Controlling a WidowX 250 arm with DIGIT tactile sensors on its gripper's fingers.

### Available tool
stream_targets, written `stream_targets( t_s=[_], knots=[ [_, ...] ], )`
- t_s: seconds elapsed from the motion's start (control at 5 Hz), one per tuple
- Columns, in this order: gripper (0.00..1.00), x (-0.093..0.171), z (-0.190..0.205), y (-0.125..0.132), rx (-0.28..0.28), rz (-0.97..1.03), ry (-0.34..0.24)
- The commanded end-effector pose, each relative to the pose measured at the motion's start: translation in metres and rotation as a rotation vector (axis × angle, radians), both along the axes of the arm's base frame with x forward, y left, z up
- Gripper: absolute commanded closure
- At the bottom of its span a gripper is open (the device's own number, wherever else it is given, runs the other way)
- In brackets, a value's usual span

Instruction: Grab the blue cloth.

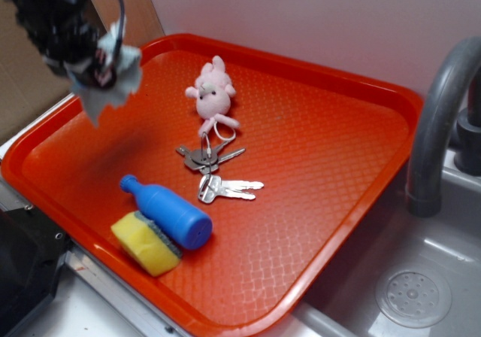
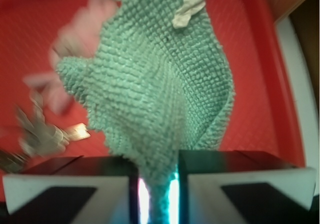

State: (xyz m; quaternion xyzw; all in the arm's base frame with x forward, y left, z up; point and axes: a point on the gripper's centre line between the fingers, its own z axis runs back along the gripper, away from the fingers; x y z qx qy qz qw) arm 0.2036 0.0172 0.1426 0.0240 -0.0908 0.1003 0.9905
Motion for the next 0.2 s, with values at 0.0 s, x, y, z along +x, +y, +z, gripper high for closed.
stream_targets(
  t_s=[0.0],
  knots=[
    [1.0,-0.0072,0.1141,0.0201,-0.023,0.084,-0.051]
  ],
)
